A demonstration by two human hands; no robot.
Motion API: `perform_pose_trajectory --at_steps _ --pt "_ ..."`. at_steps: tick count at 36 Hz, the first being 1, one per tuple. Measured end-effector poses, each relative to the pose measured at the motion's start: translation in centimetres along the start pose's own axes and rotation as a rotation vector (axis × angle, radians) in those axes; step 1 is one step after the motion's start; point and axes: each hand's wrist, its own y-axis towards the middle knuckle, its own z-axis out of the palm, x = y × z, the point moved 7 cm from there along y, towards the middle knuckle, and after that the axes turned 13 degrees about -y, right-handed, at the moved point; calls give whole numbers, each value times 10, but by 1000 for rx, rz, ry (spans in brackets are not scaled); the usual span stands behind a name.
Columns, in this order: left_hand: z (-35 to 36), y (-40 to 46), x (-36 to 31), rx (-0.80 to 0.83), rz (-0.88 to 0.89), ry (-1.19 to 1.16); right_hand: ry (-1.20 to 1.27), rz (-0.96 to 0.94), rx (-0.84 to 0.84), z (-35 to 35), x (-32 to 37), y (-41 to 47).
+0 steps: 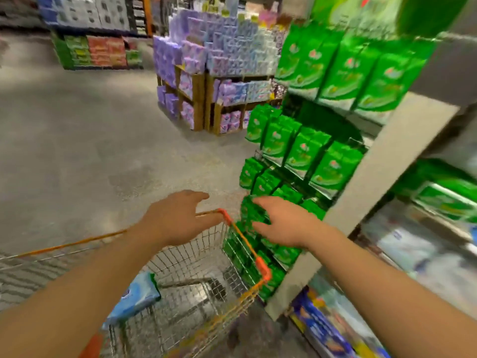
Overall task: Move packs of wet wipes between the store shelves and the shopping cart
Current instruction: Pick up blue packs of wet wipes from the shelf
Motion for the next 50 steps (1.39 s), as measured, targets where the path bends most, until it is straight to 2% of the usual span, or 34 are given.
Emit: perform_pose_trajectory --at_steps 12,25,36,50 --pt "86 -12 -219 149 393 89 68 423 -47 6 -155 -205" --pt "208 -75 -436 257 658 119 108 740 -66 49 -288 -433" --pt "256 -96 -523 303 757 161 183 890 -115 77 -341 -519" --pt "273 -32 -569 321 851 73 167 985 -133 78 -396 -506"
